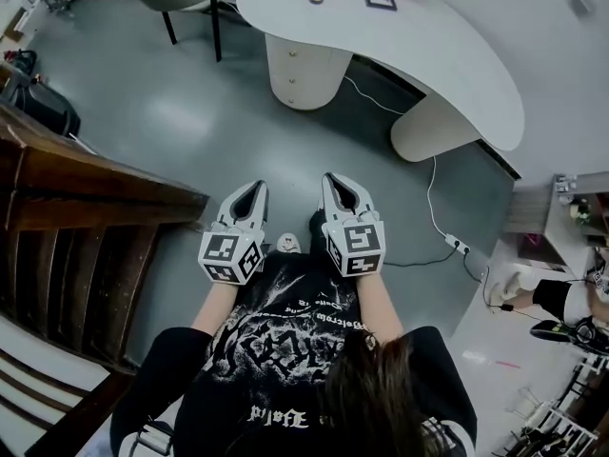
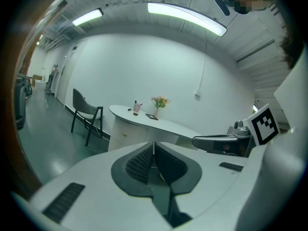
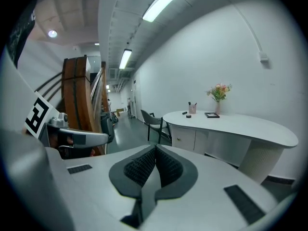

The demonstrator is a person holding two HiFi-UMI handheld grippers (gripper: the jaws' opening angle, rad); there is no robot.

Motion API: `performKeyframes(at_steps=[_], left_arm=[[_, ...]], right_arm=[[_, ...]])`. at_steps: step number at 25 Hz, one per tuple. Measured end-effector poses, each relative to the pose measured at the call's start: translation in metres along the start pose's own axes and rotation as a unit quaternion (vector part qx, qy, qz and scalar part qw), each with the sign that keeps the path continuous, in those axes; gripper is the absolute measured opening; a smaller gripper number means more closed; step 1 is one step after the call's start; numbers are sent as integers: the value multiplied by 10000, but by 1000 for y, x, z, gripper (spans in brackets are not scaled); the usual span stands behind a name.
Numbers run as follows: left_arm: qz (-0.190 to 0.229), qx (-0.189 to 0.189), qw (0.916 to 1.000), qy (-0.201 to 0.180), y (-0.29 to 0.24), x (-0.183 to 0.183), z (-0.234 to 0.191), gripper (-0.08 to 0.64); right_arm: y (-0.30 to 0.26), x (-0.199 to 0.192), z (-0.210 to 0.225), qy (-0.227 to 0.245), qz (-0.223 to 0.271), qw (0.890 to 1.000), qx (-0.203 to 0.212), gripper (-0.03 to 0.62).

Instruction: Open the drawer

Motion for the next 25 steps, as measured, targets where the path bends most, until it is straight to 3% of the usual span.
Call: performKeyframes(at_steps=[12,25], left_arm=[[-27,414,9990,-150,-52,18,-36,29],[-305,818,9962,68,-186,61,-59,29]], right_arm=[[-66,25,32,36,-38,9996,290,25],[-176,111,114,276,-237,9959,833,25]])
Point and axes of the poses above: the fingertips, and each gripper's own axes: y backward along the fingers, z to its right, x out of its top, the point moved 3 cm from there along y, backward along the fingers, and after that the axes turned 13 degrees about -y, right-handed, at the moved point
